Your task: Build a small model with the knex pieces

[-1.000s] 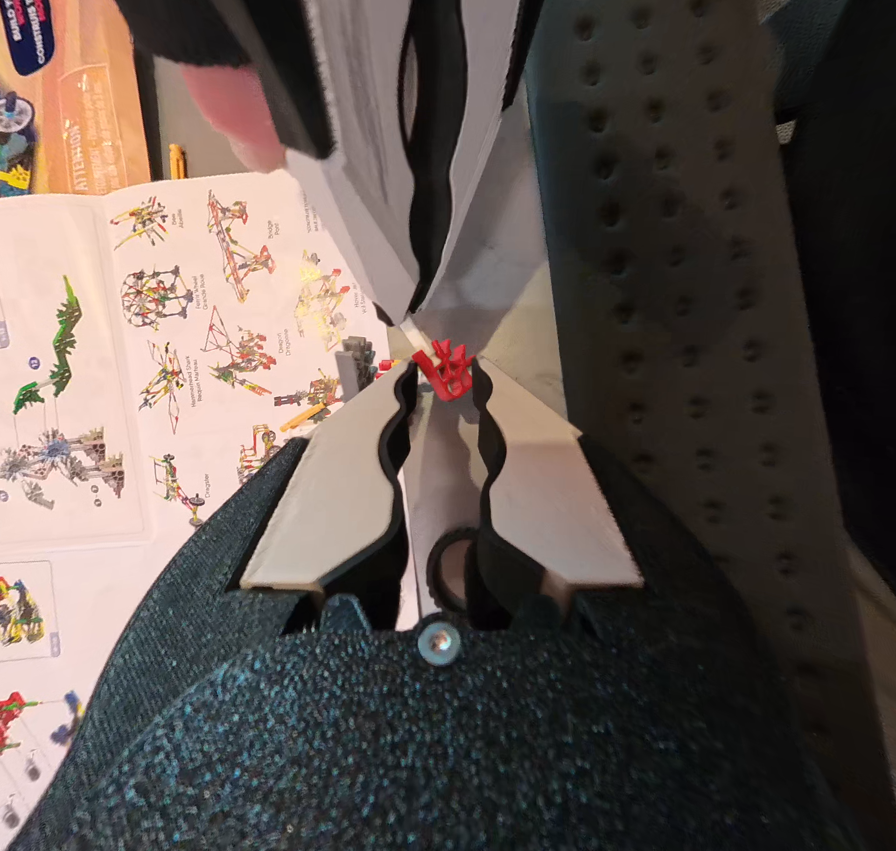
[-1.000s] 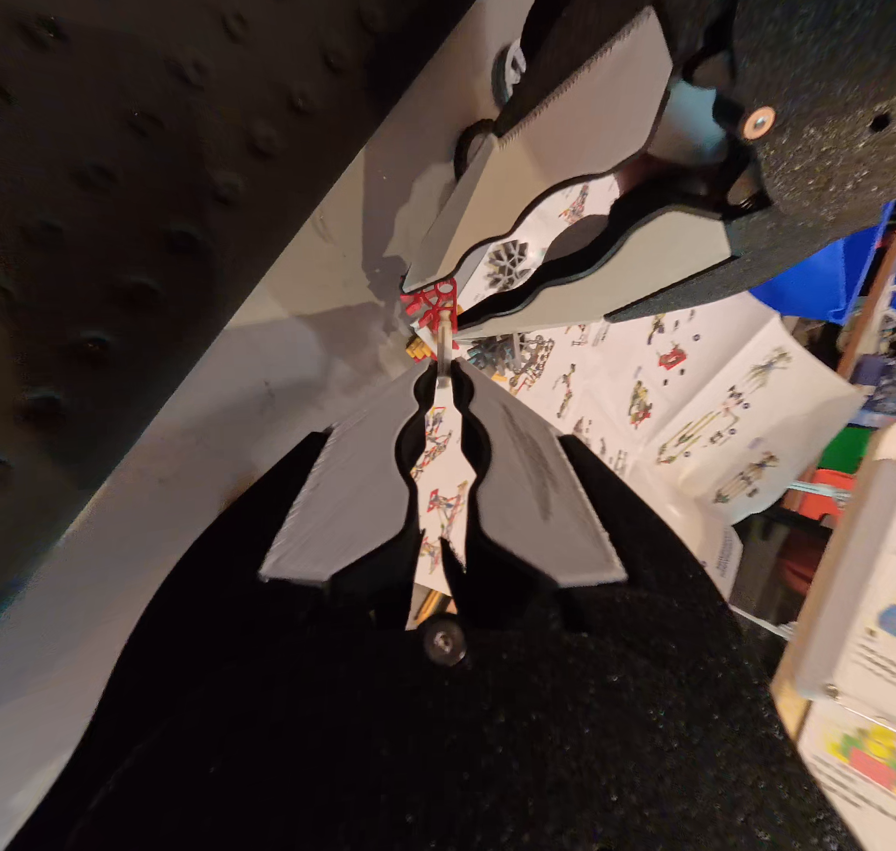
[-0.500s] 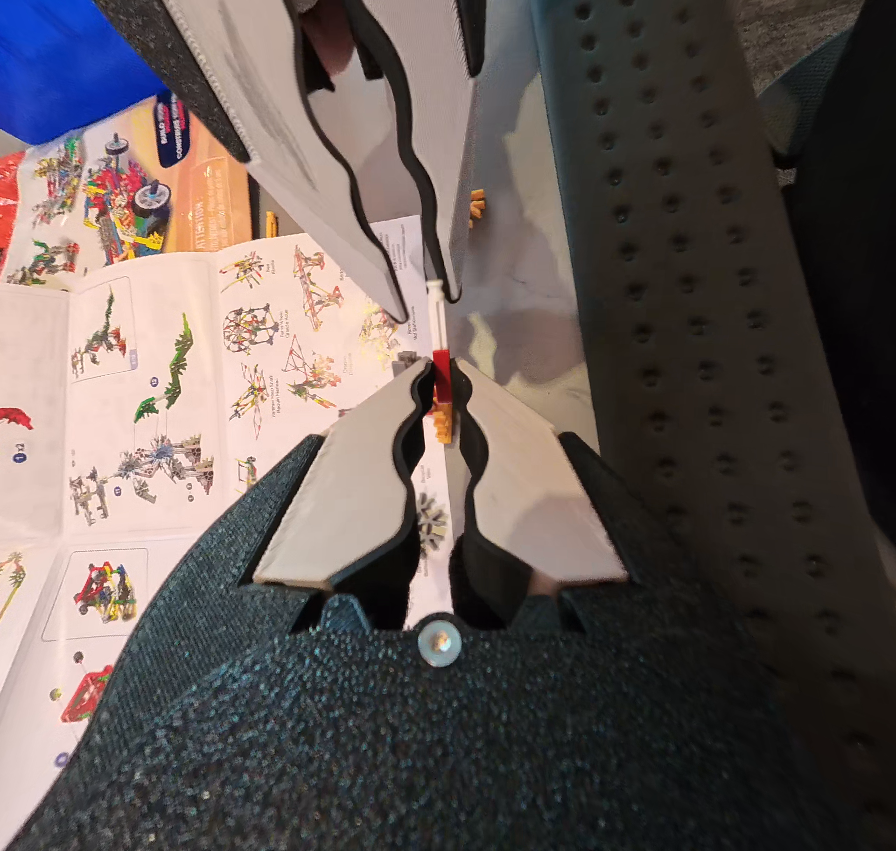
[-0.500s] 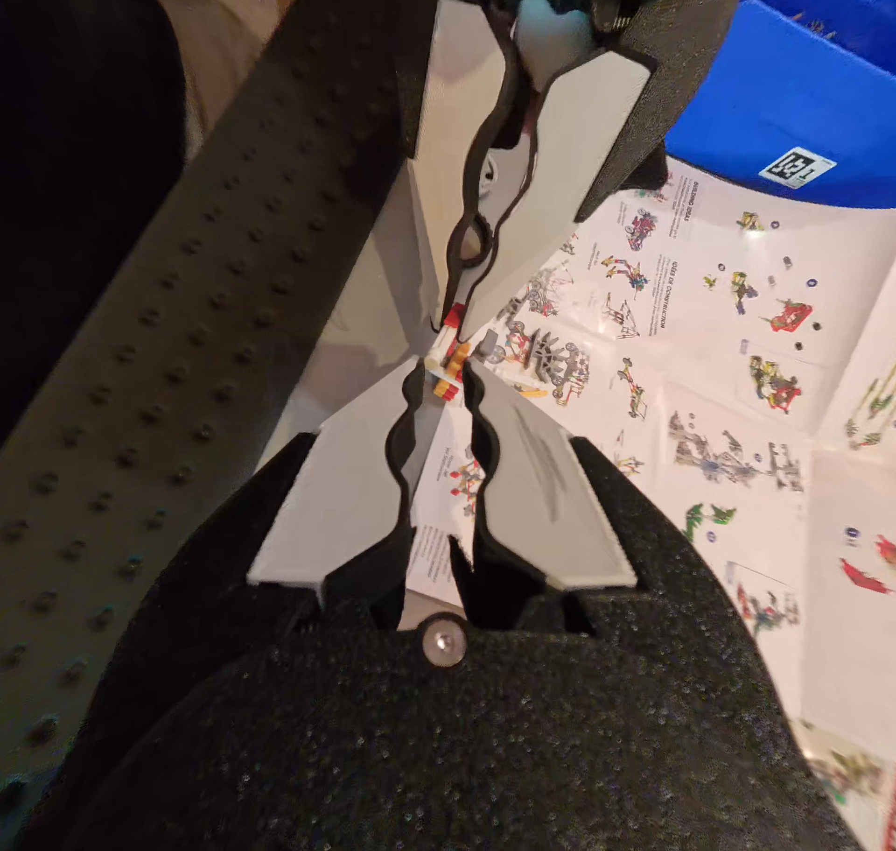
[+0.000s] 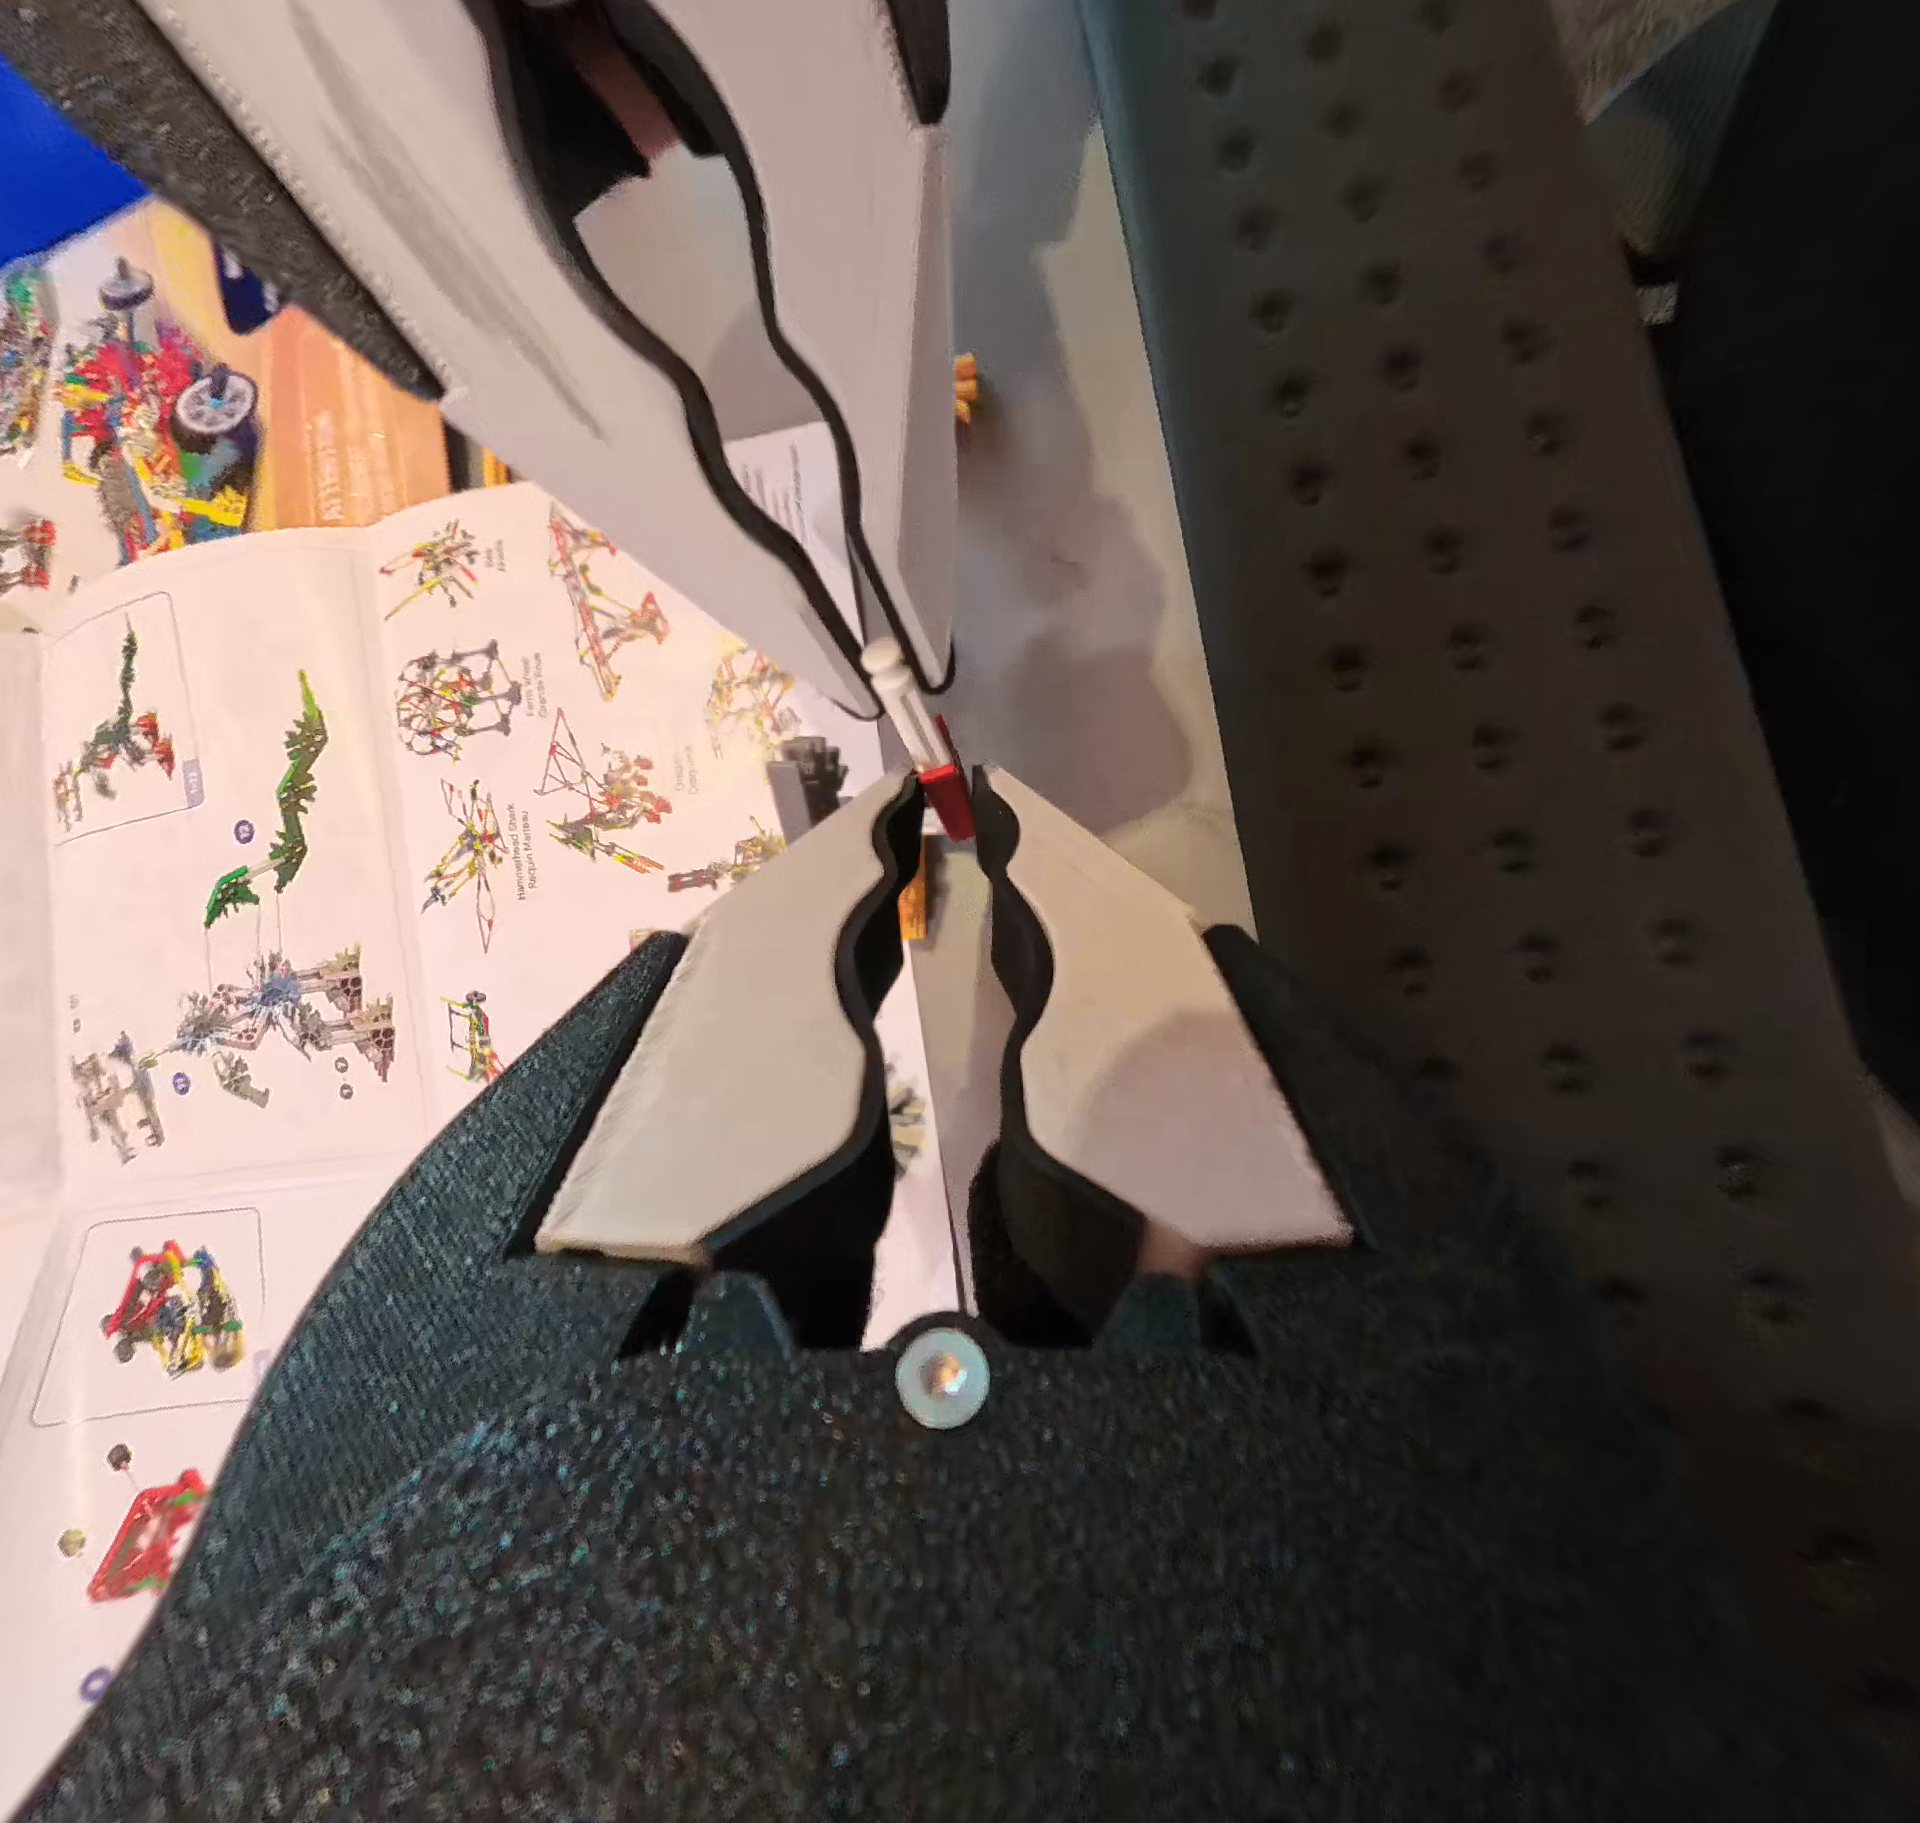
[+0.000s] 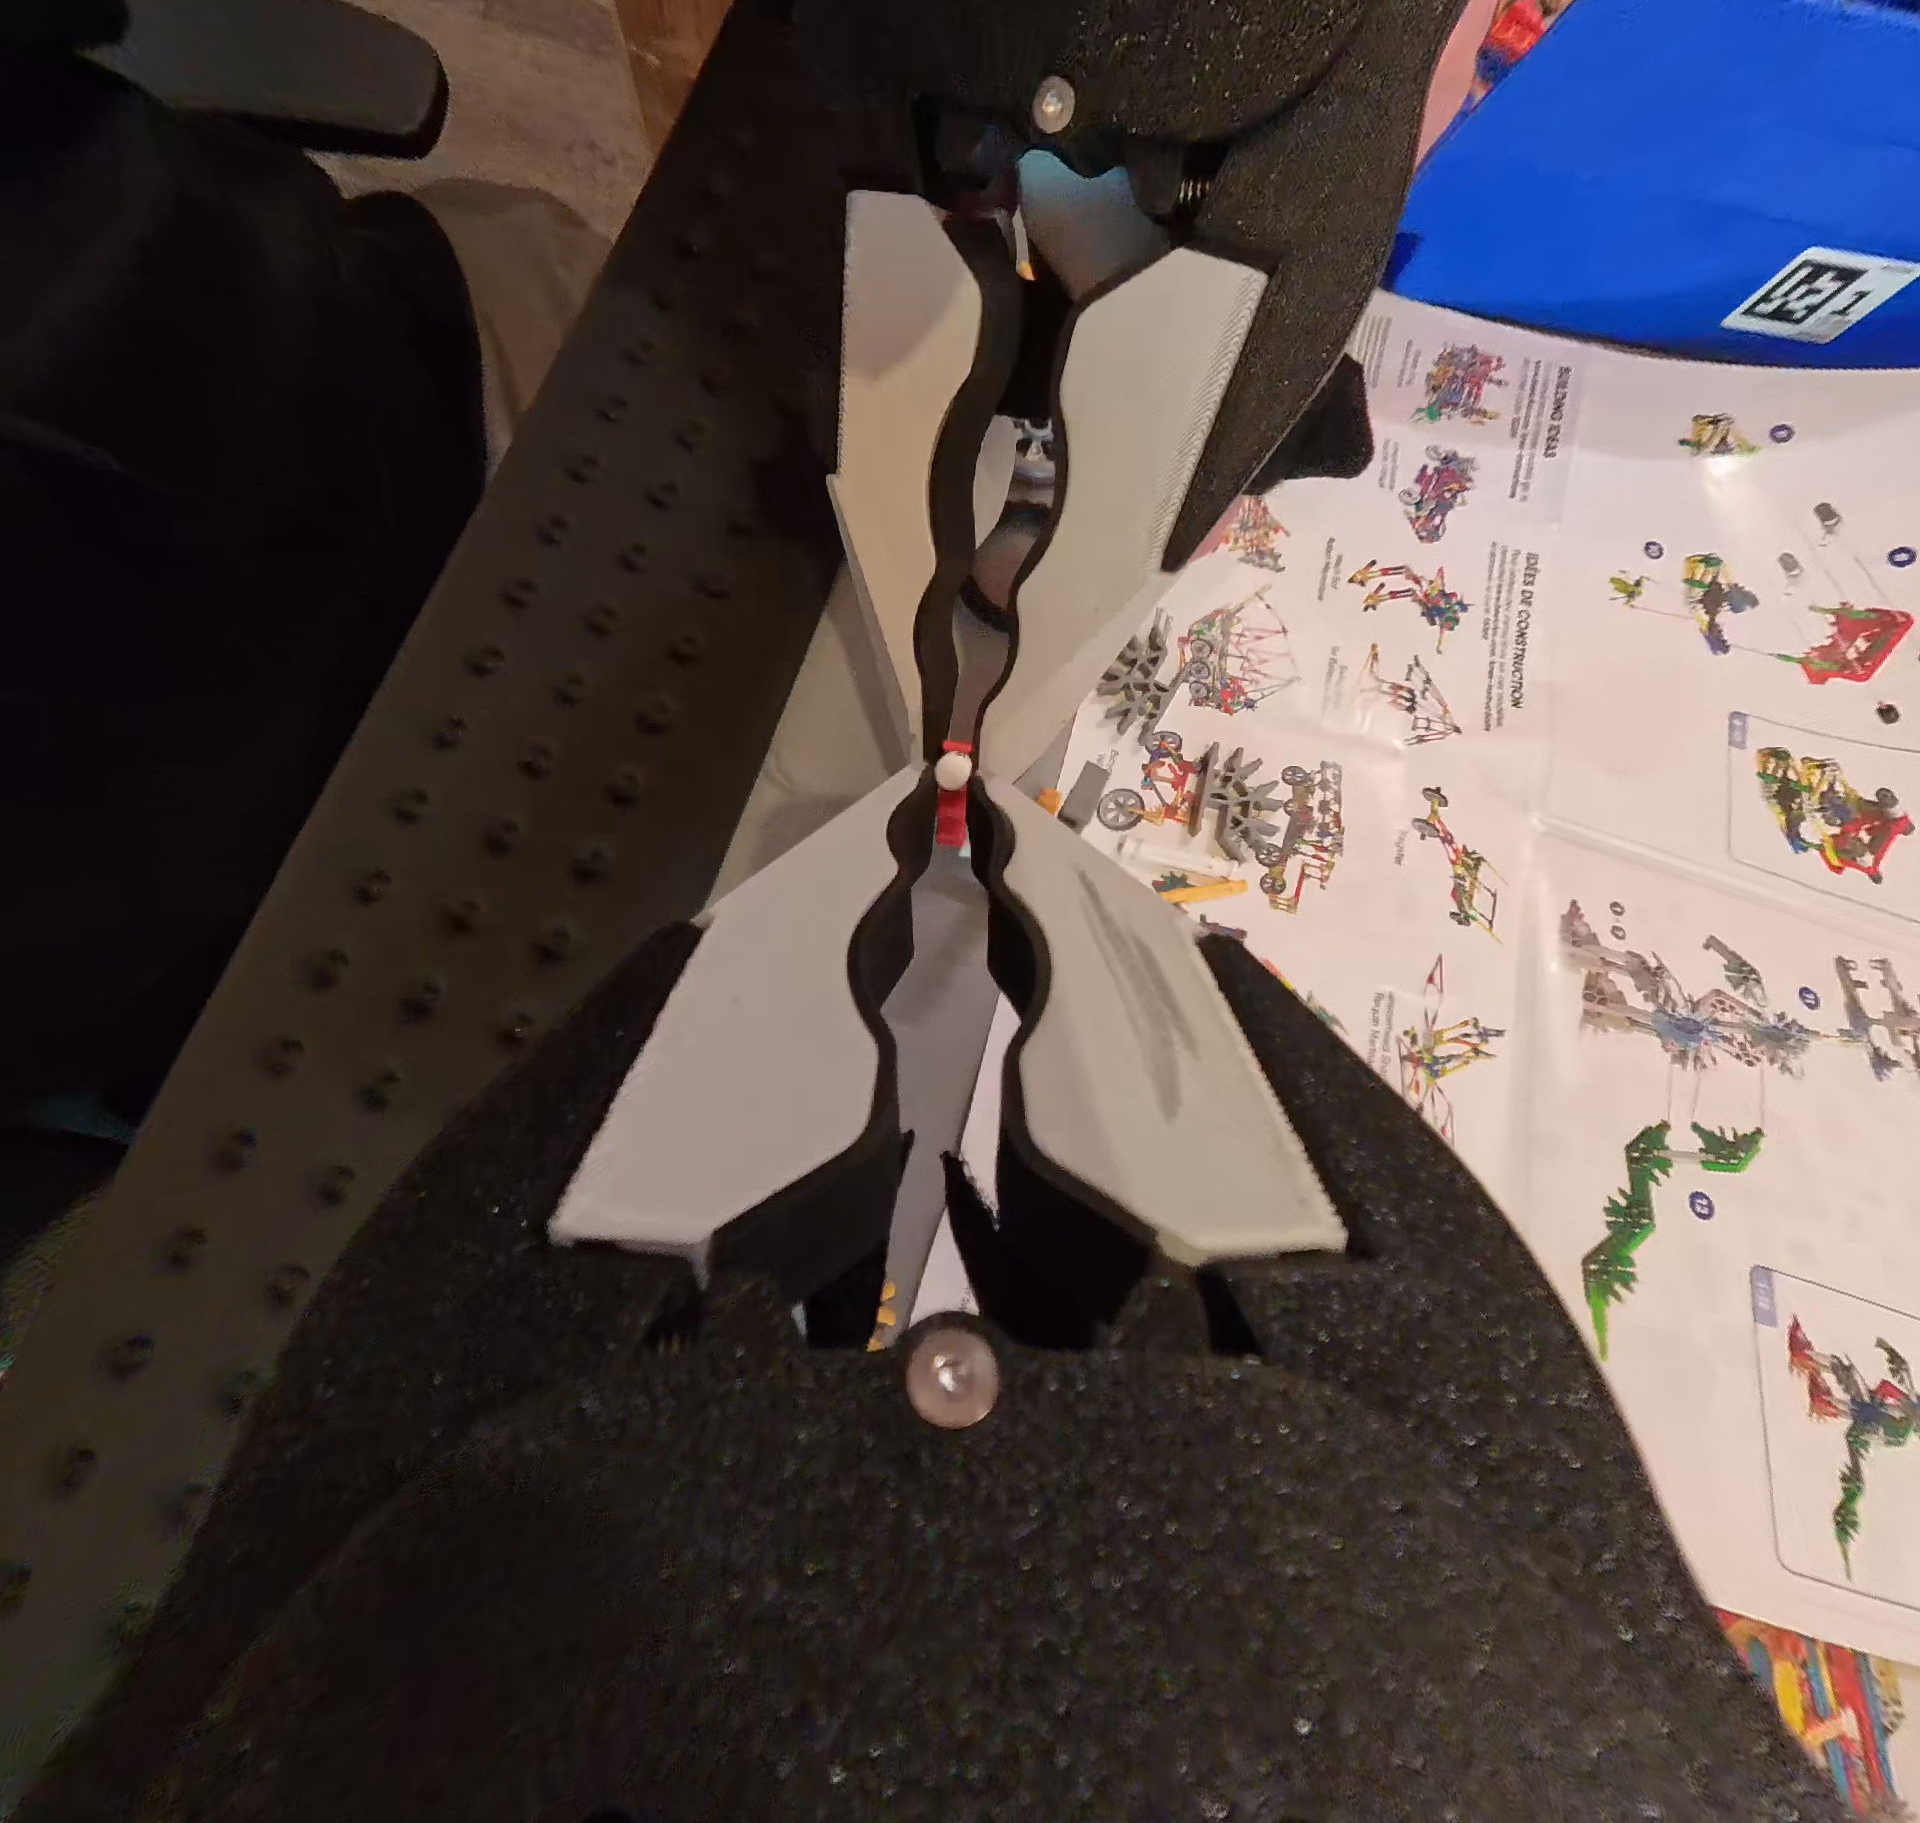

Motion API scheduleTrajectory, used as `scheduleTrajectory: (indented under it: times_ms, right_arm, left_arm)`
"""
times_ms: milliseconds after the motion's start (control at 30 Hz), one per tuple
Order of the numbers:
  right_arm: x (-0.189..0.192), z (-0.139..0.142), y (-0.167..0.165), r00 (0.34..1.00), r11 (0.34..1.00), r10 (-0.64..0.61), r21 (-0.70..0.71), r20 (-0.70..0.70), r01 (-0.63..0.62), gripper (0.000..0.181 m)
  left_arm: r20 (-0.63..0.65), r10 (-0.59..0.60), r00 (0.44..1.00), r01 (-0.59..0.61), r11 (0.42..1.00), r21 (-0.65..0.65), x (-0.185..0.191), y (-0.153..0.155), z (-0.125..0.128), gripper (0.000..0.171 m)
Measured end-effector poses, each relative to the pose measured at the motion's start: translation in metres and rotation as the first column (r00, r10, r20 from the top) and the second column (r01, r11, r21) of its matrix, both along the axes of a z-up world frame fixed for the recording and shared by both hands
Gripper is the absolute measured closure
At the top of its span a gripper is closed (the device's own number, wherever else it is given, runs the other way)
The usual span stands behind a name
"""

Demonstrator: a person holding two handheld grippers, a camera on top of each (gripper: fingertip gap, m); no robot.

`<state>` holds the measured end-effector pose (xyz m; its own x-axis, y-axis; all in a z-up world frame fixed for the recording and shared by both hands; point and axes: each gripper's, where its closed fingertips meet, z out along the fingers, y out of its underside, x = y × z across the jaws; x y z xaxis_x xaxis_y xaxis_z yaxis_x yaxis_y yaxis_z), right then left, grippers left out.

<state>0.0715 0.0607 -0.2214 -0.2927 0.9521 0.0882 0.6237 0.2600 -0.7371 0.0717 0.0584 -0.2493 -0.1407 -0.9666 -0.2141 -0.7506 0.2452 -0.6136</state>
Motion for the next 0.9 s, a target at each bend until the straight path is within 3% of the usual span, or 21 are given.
scheduleTrajectory:
  times_ms: [167, 633, 900]
  right_arm:
    - [-0.001, -0.011, 0.001, 0.998, 1.0, -0.019, 0.009, 0.053, 0.019, 0.177]
    - [-0.002, -0.018, -0.002, 0.995, 0.997, -0.043, -0.057, 0.087, 0.048, 0.174]
    - [0.022, -0.044, 0.016, 0.974, 0.996, -0.061, -0.047, 0.216, 0.073, 0.146]
  left_arm:
    - [-0.015, -0.002, 1.0, 0.002, 1.0, 0.027, 0.0, 0.0, 0.0, 0.154]
    - [-0.027, -0.01, 1.0, 0.01, 1.0, 0.007, -0.004, 0.001, -0.002, 0.166]
    - [-0.029, -0.043, 0.999, 0.043, 0.999, 0.005, -0.007, 0.0, -0.012, 0.166]
